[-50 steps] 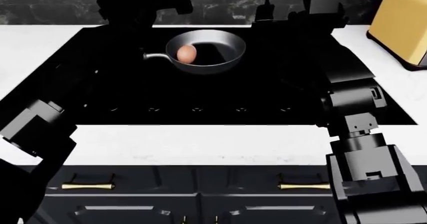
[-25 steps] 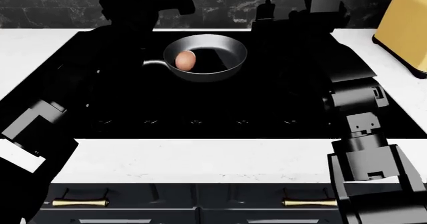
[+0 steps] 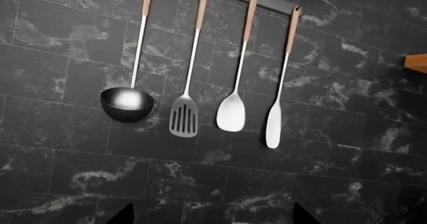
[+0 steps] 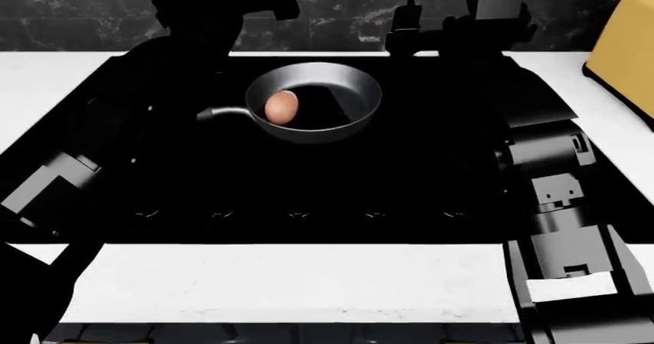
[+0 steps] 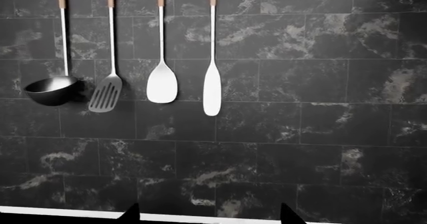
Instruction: Pick the egg from the pan and place it in the bowl.
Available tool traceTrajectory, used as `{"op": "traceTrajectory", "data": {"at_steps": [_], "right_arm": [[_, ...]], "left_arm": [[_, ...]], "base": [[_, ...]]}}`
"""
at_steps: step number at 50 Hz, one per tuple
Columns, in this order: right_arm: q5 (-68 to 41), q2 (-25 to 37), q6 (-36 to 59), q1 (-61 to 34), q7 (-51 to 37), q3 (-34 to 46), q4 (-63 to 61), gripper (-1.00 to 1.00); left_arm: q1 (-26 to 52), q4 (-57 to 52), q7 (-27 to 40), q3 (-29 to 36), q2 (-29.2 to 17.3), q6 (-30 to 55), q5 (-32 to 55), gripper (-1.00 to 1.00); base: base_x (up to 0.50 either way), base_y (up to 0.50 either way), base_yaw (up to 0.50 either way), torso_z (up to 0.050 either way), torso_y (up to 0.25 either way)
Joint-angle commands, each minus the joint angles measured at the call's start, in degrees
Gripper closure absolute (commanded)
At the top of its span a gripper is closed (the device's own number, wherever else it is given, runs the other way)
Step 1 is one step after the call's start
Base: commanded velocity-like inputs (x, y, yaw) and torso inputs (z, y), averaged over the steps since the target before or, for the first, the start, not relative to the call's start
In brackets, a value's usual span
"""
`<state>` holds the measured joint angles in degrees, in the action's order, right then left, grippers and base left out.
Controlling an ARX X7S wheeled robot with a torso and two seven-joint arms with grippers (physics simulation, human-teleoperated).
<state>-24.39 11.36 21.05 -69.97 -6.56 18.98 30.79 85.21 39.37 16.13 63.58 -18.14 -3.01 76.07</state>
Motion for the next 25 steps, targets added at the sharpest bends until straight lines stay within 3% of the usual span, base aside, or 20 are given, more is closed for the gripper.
{"op": "traceTrajectory", "data": {"at_steps": [1, 25], "right_arm": [[-0.23, 0.02, -0.32, 0.1, -0.04, 0.08, 0.18, -1.0], [-0.79, 0.58, 0.17, 0.35, -0.49, 0.29, -1.12, -1.0]], "left_arm": [[0.09, -0.2, 0.13, -0.06, 0.02, 0.12, -0.13, -1.0], [0.28, -0.57, 0.14, -0.28, 0.05, 0.26, -0.34, -1.0]], "base": [[0.15, 0.0, 0.0, 0.0, 0.0], [0.15, 0.0, 0.0, 0.0, 0.001]]}}
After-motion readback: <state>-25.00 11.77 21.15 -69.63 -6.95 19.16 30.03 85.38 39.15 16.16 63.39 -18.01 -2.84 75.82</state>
